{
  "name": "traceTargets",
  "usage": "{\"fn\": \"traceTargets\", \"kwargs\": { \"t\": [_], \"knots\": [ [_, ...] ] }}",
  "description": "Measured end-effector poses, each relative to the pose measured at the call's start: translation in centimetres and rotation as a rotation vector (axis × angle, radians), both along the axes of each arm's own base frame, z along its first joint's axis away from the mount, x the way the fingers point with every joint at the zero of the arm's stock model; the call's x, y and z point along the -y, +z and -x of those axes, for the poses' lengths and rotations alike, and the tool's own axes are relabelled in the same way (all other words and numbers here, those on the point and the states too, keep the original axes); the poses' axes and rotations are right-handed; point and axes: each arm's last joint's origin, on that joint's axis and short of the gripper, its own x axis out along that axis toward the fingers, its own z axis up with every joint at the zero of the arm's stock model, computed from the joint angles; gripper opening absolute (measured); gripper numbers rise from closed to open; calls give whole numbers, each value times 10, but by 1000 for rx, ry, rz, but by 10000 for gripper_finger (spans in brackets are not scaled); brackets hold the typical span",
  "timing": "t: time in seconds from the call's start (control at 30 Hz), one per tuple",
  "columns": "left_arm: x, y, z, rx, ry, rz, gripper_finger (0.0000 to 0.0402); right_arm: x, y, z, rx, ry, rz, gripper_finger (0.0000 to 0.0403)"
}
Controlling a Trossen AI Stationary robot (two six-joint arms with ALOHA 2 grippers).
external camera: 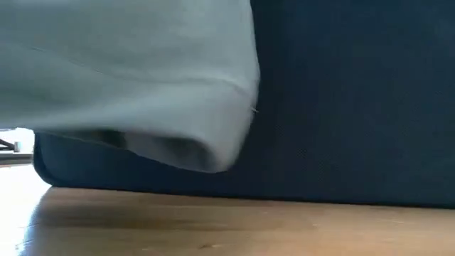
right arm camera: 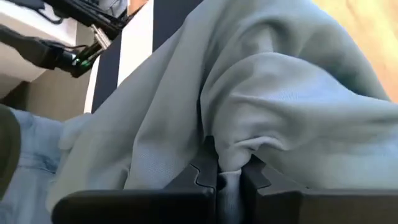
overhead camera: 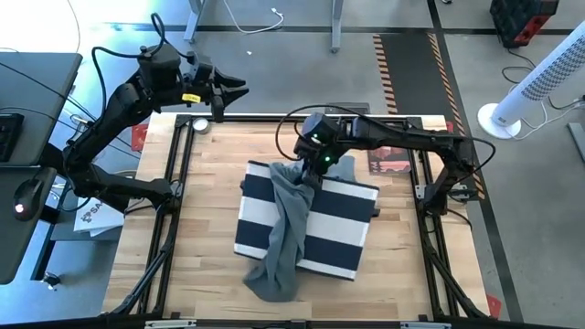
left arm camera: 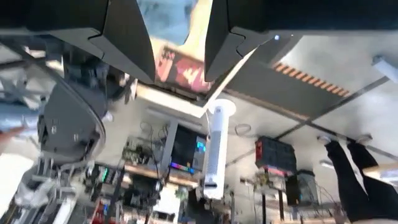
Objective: Sort clothes
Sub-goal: Put the gray pants into the blue bin
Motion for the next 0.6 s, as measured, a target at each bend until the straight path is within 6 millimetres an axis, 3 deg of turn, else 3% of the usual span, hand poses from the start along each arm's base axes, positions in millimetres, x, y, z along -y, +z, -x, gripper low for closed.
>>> {"fn": "traceTargets", "kwargs": {
  "t": [0.2,0.4,0.6],
  "knots": [
    [2,-9,2,-102,-26,-8,135,3,-8,1,-22,-15,31,54],
    [2,-12,3,-132,-30,2,135,15,-1,3,-9,-27,3,153],
    [2,-13,3,-136,-28,14,135,30,18,9,-10,-85,-153,245]
  ]
}}
